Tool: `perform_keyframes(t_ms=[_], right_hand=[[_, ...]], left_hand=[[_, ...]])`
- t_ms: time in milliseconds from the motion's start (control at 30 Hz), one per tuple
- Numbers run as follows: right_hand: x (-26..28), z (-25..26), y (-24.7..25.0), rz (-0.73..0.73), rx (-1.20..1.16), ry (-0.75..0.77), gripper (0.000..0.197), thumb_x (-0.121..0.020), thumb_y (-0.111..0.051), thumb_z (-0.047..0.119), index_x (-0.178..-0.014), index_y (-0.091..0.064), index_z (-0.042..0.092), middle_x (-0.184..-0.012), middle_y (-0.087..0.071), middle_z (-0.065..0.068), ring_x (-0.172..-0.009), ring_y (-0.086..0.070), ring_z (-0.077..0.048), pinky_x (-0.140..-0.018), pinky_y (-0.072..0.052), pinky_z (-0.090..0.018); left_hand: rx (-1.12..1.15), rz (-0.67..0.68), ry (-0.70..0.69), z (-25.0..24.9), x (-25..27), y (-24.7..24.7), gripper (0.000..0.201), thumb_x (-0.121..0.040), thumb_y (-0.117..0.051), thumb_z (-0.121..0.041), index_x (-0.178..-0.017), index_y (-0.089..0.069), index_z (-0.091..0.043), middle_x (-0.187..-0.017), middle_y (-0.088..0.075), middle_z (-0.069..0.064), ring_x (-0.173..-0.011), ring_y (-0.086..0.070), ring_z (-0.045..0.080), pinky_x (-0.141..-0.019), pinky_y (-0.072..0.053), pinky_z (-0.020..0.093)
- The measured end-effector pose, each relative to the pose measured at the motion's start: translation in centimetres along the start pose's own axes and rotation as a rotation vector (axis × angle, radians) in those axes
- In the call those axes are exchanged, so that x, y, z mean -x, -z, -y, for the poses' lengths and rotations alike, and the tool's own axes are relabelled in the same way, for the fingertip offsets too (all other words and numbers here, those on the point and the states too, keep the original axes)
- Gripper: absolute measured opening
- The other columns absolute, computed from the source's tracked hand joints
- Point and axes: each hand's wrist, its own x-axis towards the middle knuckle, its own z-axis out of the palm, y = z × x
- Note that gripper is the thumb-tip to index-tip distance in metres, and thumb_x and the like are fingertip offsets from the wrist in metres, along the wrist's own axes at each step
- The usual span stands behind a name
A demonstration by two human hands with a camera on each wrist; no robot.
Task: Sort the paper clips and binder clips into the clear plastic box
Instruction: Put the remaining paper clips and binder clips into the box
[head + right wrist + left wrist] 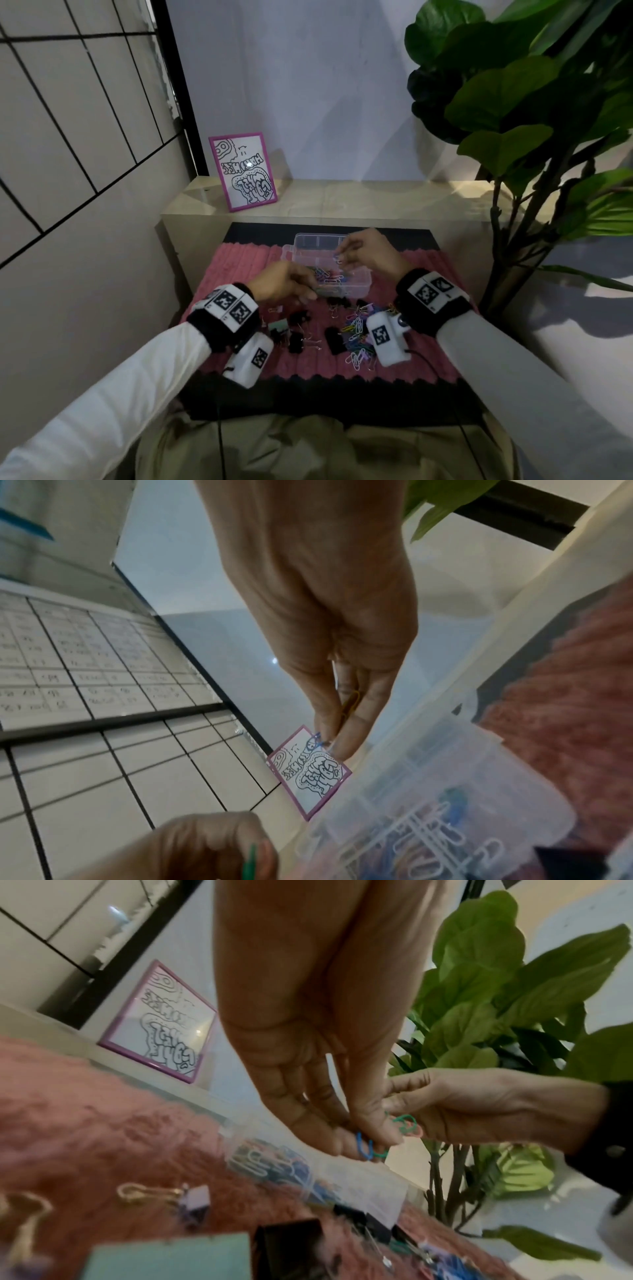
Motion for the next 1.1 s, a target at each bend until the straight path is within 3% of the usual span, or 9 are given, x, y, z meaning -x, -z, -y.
perform_keyframes(t_ms=[200,367,467,600,667,800,867,1000,1100], right_hand=[[-0.1,1.0,-2.2,0.098,0.432,0.095,0.025,-0.089,-0.052,-0.002,-0.105,-0.069,0.007,-0.11,-0.069,-0.006,-0.099,-0.062,-0.012,-0.077,-0.041,-0.011],[3.1,-0.6,-0.4,0.262,0.501,0.245,0.017,-0.088,-0.053,-0.002,-0.096,-0.068,0.002,-0.089,-0.069,-0.007,-0.07,-0.056,0.002,-0.064,-0.042,-0.005],[5.0,-2.0,0.3,0.422,0.632,0.195,0.016,-0.086,-0.06,0.006,-0.101,-0.066,0.004,-0.096,-0.069,-0.011,-0.073,-0.058,-0.005,-0.062,-0.041,-0.001],[5.9,-2.6,-0.7,0.539,0.834,0.204,0.044,-0.079,-0.07,0.017,-0.12,-0.057,0.009,-0.117,-0.058,-0.007,-0.104,-0.053,-0.018,-0.083,-0.043,-0.023],[5.9,-2.6,-1.4,0.558,0.914,0.21,0.048,-0.078,-0.07,0.016,-0.123,-0.053,0.009,-0.119,-0.053,-0.008,-0.109,-0.05,-0.022,-0.088,-0.043,-0.031],[5.1,-2.7,-2.1,0.532,0.926,0.243,0.033,-0.077,-0.071,0.012,-0.106,-0.058,0.01,-0.109,-0.057,-0.008,-0.097,-0.053,-0.021,-0.078,-0.047,-0.037],[4.7,-2.8,-2.0,0.508,0.841,0.237,0.015,-0.078,-0.07,0.01,-0.09,-0.061,0.011,-0.094,-0.062,-0.004,-0.079,-0.055,-0.013,-0.066,-0.044,-0.026],[4.4,-3.1,-1.5,0.435,0.692,0.253,0.006,-0.082,-0.066,0.008,-0.086,-0.065,0.004,-0.082,-0.063,-0.002,-0.066,-0.052,-0.003,-0.06,-0.038,-0.004],[4.6,-3.5,-0.8,0.315,0.53,0.265,0.006,-0.082,-0.065,0.005,-0.088,-0.067,0.004,-0.084,-0.067,-0.004,-0.074,-0.062,-0.008,-0.071,-0.046,-0.013]], left_hand=[[0.155,-0.018,0.068,0.4,0.8,0.9,0.01,-0.079,-0.062,0.004,-0.087,-0.064,-0.002,-0.053,-0.067,-0.009,-0.051,-0.063,0.001,-0.052,-0.051,0.011],[0.069,-0.047,0.063,0.1,0.1,1.9,0.018,-0.078,-0.065,0.0,-0.095,-0.066,0.005,-0.061,-0.067,-0.008,-0.05,-0.061,0.0,-0.057,-0.052,0.013],[-0.156,-0.134,0.033,-0.8,-1.3,2.8,0.02,-0.076,-0.071,-0.011,-0.095,-0.07,-0.006,-0.076,-0.067,-0.001,-0.059,-0.059,-0.002,-0.062,-0.048,0.011],[-0.325,-0.163,0.018,-1.7,-3.3,3.1,0.022,-0.078,-0.067,-0.007,-0.1,-0.068,-0.004,-0.093,-0.07,0.01,-0.066,-0.063,0.01,-0.057,-0.048,0.004],[-0.432,-0.133,0.02,-1.7,-3.8,2.9,0.029,-0.081,-0.063,-0.004,-0.11,-0.063,-0.004,-0.105,-0.07,0.015,-0.086,-0.067,0.021,-0.073,-0.05,0.016],[-0.566,-0.143,0.016,-1.3,-3.5,1.6,0.041,-0.084,-0.056,0.001,-0.124,-0.053,-0.004,-0.123,-0.061,0.014,-0.111,-0.06,0.024,-0.095,-0.044,0.028],[-0.561,-0.188,-0.017,-1.4,-2.7,1.1,0.039,-0.085,-0.054,0.003,-0.123,-0.055,-0.004,-0.125,-0.06,0.015,-0.112,-0.059,0.024,-0.096,-0.044,0.029],[-0.493,-0.274,-0.172,-2.5,0.4,-0.4,0.025,-0.086,-0.053,0.0,-0.109,-0.063,-0.003,-0.114,-0.066,0.013,-0.1,-0.062,0.018,-0.081,-0.041,0.01],[-0.449,-0.188,-0.26,-3.7,3.1,-3.3,0.015,-0.086,-0.056,-0.005,-0.095,-0.068,-0.007,-0.1,-0.069,0.006,-0.083,-0.057,0.005,-0.069,-0.035,-0.004]])
